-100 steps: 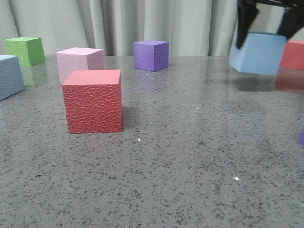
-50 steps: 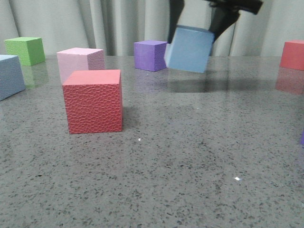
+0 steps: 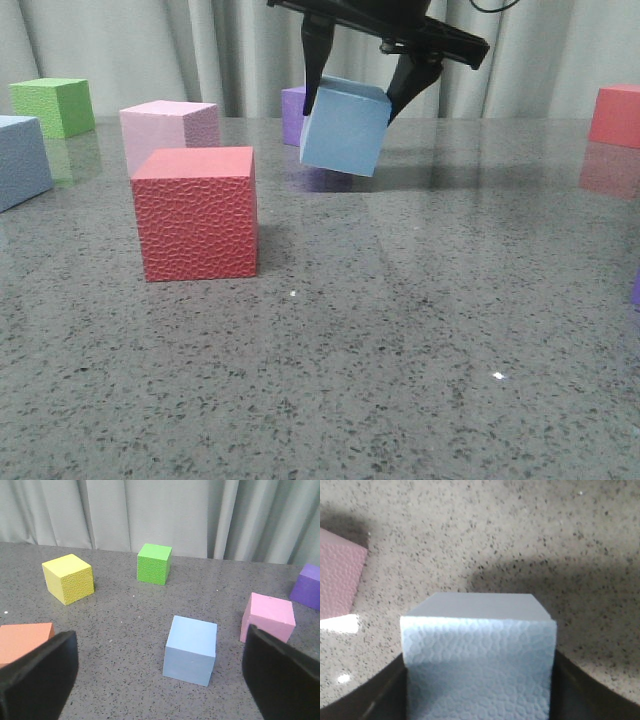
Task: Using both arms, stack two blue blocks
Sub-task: 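Lift the light blue cube with the right gripper, set it beside the purple cube, then open the right gripper and raise it away from the cube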
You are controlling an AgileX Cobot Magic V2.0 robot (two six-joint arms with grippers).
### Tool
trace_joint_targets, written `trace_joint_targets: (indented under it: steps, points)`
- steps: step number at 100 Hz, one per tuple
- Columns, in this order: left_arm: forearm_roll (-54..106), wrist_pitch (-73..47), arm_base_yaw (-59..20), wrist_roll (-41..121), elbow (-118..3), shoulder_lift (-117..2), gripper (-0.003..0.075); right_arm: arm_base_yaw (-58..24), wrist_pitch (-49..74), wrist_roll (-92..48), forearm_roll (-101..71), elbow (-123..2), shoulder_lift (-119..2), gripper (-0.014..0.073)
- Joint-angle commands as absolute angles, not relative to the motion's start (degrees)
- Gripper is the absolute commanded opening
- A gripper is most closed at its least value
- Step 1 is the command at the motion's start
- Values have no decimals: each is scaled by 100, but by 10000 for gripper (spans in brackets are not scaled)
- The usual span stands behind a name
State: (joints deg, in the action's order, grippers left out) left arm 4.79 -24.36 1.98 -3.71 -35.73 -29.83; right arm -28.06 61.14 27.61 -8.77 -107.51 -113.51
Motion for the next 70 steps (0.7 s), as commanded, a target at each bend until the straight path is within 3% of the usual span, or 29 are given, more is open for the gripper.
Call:
trace_joint_targets:
  steps: [1,24,44,70]
  points:
    - [569,-1943,197,-387,-3774,-3053,637,-2799,5854,2760,-950,-10938,-11051,379]
    - [569,-1943,197,-387,-3774,-3053,637,-2799,5840,2760,-1006,-10938,-11069,394]
    - [569,-1943,197,-387,-3774,-3053,637,-2799,5859,2760,-1011,-10938,-11069,559]
    - [569,-1943,197,-387,-3774,-3053,637,-2799,5869,2760,-1011,-10938,-11069,569]
